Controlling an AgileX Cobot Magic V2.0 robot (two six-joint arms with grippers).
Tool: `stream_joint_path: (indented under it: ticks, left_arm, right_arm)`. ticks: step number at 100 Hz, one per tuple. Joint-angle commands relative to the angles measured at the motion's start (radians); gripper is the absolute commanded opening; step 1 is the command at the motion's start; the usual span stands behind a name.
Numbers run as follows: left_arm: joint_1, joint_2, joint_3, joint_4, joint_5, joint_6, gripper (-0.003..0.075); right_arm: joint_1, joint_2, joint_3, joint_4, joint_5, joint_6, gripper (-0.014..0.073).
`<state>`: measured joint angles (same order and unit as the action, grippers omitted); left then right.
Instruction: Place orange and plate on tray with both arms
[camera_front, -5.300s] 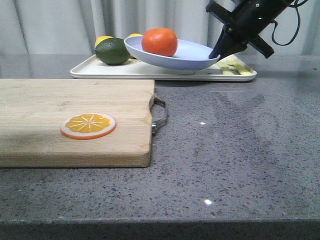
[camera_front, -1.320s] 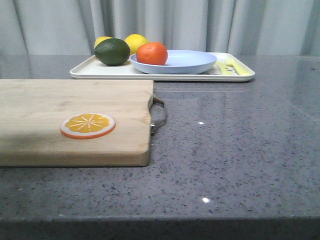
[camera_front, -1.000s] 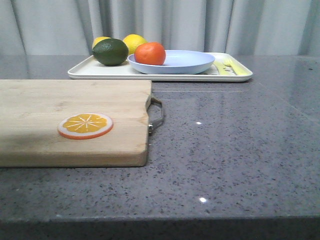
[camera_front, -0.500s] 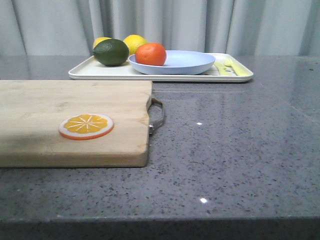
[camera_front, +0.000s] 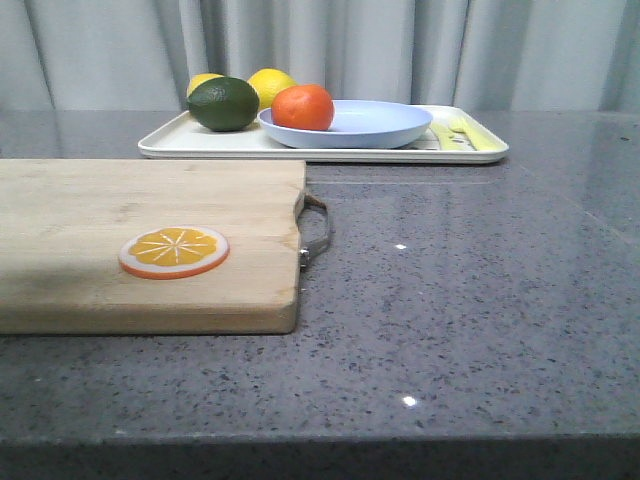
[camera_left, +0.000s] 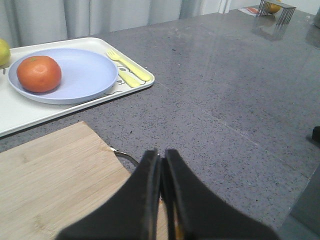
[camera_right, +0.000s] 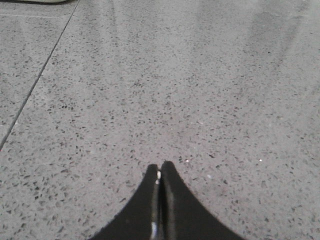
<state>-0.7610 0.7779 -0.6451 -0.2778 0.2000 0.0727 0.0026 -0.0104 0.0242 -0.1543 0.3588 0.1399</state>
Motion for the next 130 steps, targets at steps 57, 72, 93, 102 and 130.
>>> stream_joint_path:
  ticks: [57, 72, 93, 102, 130]
  left_arm:
    - [-0.003, -0.002, -0.026, -0.013, -0.07, -0.003, -0.002]
    - [0.026, 0.003, -0.026, -0.008, -0.075, -0.003, -0.002]
    - [0.116, 0.006, -0.022, 0.034, -0.068, -0.003, -0.002]
    - [0.168, 0.006, 0.0, 0.036, -0.085, -0.003, -0.002]
    - [0.281, -0.081, 0.168, 0.06, -0.305, -0.003, -0.002]
  right_arm:
    - [-0.005, -0.013, -0.018, -0.01, -0.027, -0.006, -0.0067]
    - [-0.005, -0.013, -0.018, -0.01, -0.027, -0.006, -0.0067]
    - [-0.005, -0.013, -0.018, -0.01, -0.027, -0.006, -0.0067]
    - [-0.005, -0.013, -0.018, -0.01, -0.027, -0.006, -0.0067]
    - [-0.005, -0.013, -0.018, -0.01, -0.027, -0.006, -0.0067]
